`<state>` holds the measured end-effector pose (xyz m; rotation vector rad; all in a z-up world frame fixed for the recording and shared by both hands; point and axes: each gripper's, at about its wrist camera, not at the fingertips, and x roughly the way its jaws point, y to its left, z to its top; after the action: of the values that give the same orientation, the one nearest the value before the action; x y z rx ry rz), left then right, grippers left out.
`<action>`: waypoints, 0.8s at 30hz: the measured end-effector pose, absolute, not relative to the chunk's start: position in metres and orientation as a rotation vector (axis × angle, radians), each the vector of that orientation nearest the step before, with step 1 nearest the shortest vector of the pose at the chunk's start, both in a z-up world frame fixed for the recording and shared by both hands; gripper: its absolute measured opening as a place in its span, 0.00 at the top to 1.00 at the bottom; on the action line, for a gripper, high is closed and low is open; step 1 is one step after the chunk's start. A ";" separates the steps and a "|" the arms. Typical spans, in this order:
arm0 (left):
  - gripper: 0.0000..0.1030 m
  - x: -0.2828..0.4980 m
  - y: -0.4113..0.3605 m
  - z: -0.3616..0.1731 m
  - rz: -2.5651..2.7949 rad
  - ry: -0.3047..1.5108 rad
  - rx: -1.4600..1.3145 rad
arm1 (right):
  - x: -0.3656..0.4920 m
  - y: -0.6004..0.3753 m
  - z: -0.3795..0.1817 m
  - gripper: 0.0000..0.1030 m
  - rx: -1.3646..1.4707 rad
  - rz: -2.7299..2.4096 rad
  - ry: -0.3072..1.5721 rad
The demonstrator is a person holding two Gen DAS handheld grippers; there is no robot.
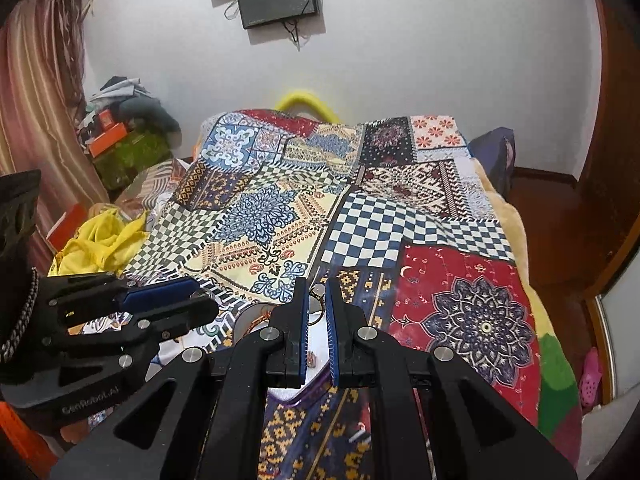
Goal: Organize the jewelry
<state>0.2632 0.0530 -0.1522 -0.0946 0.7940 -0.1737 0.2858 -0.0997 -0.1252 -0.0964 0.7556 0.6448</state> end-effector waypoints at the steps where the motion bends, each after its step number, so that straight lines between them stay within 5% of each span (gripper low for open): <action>1: 0.80 0.266 0.053 -0.156 -0.175 0.805 -0.095 | 0.288 -0.097 -0.129 0.93 -0.101 0.649 0.771; 24: 0.80 0.285 0.046 -0.190 -0.199 0.894 -0.079 | 0.299 -0.084 -0.157 0.93 -0.180 0.672 0.900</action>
<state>0.2851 0.0456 -0.1899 -0.0787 0.8944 -0.1991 0.2992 -0.0844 -0.1567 -0.1798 0.9003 0.6717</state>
